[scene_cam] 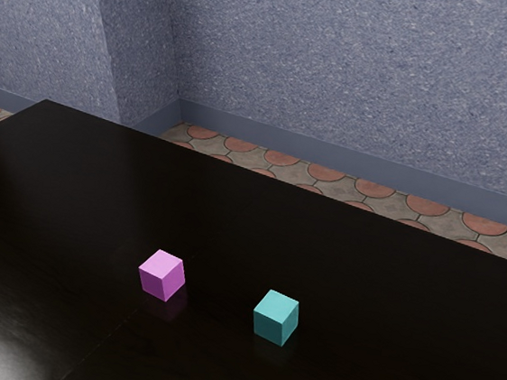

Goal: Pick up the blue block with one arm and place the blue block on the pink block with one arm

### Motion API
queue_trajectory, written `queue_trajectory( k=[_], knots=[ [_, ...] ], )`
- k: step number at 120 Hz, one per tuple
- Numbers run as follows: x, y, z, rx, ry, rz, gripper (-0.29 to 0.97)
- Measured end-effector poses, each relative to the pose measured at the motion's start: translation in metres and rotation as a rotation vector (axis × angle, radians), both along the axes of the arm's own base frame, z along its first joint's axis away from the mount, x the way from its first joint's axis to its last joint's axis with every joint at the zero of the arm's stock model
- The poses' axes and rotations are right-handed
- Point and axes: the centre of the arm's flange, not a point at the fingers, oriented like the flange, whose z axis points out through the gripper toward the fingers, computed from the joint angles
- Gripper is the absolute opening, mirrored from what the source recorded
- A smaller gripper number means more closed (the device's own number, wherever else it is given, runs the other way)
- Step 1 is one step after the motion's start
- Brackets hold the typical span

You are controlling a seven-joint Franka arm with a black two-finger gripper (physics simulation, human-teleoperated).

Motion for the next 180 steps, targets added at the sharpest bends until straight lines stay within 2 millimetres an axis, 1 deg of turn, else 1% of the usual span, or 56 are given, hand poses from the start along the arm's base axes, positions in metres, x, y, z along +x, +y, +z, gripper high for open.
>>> queue_trajectory(
  k=[9,16,27,31,37,44,50,54,60,66,75,96,102,129,151,160,172,180],
  knots=[
    [0.013,-0.013,-0.01,-0.005,0.016,-0.032,0.66],
    [0.024,-0.029,-0.037,-0.026,0.057,-0.072,0.66],
    [0.041,-0.06,-0.106,-0.062,0.132,-0.146,0.66],
    [0.047,-0.078,-0.132,-0.068,0.15,-0.184,0.66],
    [0.056,-0.111,-0.172,-0.073,0.173,-0.251,0.66],
    [0.059,-0.145,-0.203,-0.073,0.172,-0.313,0.66],
    [0.062,-0.166,-0.226,-0.072,0.163,-0.35,0.66],
    [0.064,-0.179,-0.238,-0.073,0.153,-0.37,0.66],
    [0.07,-0.2,-0.249,-0.069,0.132,-0.404,0.66],
    [0.075,-0.221,-0.255,-0.068,0.108,-0.435,0.66],
    [0.084,-0.246,-0.267,-0.072,0.087,-0.463,0.66],
    [0.097,-0.287,-0.291,-0.088,0.064,-0.491,0.66],
    [0.101,-0.298,-0.301,-0.091,0.062,-0.499,0.66],
    [0.111,-0.35,-0.331,-0.106,0.046,-0.539,0.66],
    [0.108,-0.378,-0.348,-0.117,0.043,-0.563,0.66],
    [0.104,-0.386,-0.358,-0.116,0.057,-0.573,0.66],
    [0.104,-0.391,-0.373,-0.112,0.077,-0.572,0.66],
    [0.102,-0.402,-0.379,-0.11,0.083,-0.583,0.66]
  ],
)
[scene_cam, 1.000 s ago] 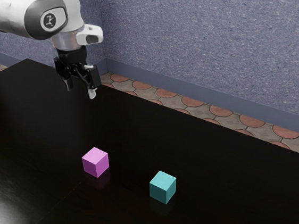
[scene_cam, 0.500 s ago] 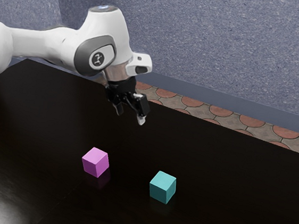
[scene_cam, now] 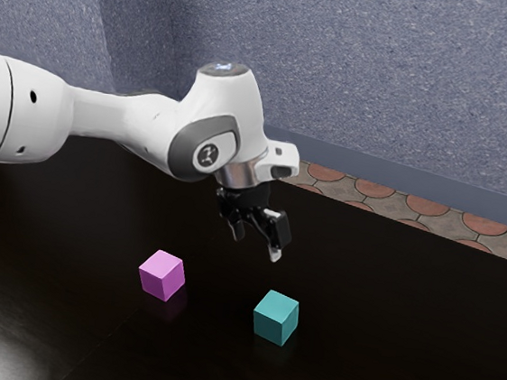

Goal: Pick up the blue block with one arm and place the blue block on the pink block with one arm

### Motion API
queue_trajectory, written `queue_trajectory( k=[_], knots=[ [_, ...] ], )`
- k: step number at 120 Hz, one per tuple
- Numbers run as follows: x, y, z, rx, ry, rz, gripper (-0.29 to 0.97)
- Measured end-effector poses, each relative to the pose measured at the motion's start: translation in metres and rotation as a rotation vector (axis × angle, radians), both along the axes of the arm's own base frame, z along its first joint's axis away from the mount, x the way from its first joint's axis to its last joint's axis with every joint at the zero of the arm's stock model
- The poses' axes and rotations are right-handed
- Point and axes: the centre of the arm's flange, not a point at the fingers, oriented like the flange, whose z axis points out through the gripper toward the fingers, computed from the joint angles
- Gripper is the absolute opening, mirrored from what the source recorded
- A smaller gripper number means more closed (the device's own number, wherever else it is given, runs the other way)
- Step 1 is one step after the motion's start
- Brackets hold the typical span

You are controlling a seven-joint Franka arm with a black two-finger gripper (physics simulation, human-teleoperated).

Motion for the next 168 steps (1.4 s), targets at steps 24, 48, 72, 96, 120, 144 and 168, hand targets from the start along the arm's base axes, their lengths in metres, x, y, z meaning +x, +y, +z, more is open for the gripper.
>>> queue_trajectory(
  k=[24,48,72,96,120,144,168],
  knots=[
    [-0.003,-0.025,-0.019,0.008,0.009,-0.015,0.66],
    [-0.004,-0.039,-0.039,0.006,0.021,-0.016,0.66],
    [-0.004,-0.04,-0.045,-0.001,0.026,-0.002,0.66],
    [-0.006,-0.039,-0.048,0.005,0.024,0.013,0.66],
    [-0.019,-0.048,-0.071,0.007,0.028,0.011,0.66],
    [-0.022,-0.048,-0.092,0.005,0.036,0.029,0.66],
    [-0.017,-0.044,-0.107,0.008,0.041,0.048,0.66]
  ],
)
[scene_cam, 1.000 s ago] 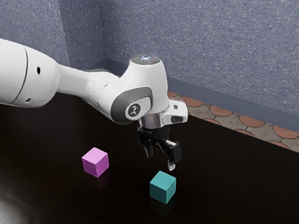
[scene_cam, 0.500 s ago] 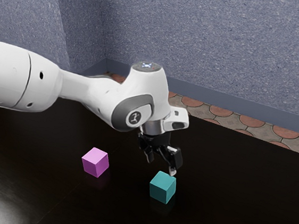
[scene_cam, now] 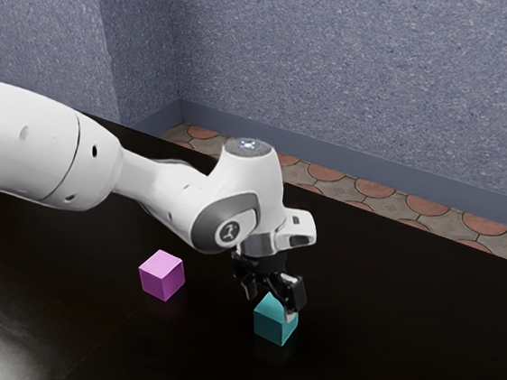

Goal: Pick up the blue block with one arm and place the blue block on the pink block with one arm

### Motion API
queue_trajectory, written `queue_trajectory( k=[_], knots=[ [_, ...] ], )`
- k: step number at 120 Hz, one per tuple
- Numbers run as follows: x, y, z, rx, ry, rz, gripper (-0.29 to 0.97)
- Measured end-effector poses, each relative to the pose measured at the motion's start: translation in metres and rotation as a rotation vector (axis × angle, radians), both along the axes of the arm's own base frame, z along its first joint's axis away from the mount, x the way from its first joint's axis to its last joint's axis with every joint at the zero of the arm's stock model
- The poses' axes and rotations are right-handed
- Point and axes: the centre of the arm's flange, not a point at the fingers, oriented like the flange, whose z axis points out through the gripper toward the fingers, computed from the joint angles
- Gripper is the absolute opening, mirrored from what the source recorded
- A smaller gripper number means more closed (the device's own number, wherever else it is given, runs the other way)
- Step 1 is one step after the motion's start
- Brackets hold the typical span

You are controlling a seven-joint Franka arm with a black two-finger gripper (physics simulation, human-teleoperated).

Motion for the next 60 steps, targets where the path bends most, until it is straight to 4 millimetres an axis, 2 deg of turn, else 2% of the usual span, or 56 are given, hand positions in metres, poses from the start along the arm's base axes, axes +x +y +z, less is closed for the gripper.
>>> queue_trajectory(
  k=[25,60],
  knots=[
    [0.005,0.0,-0.014,0.009,0.007,0.006,0.66],
    [0.011,-0.002,-0.023,0.015,0.009,0.008,0.66]
  ],
)
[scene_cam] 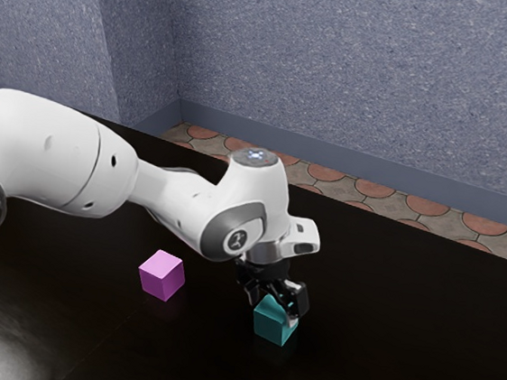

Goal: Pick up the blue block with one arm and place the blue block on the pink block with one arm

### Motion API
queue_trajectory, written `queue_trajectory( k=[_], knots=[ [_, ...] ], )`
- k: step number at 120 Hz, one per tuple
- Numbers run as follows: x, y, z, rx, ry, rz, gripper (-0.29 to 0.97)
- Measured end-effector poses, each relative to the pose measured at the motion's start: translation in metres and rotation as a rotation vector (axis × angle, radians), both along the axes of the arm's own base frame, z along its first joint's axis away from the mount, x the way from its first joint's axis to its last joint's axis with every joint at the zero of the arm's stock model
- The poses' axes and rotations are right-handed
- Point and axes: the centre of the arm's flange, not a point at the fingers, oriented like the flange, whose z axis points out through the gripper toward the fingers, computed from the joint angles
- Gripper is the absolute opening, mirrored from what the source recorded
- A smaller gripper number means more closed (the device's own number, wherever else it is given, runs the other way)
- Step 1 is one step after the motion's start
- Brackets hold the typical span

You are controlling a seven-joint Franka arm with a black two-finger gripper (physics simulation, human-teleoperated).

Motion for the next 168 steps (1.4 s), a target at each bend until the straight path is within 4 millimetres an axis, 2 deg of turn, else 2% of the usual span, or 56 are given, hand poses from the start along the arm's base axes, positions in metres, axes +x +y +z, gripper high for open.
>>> queue_trajectory(
  k=[33,91,131,168],
  knots=[
    [0.001,-0.002,-0.008,0.007,0.007,-0.002,0.65],
    [0.002,-0.003,-0.009,0.008,0.008,0.0,0.48],
    [0.004,0.001,0.0,0.006,-0.005,0.01,0.42],
    [0.004,0.003,0.007,0.011,-0.014,0.03,0.29]
  ],
)
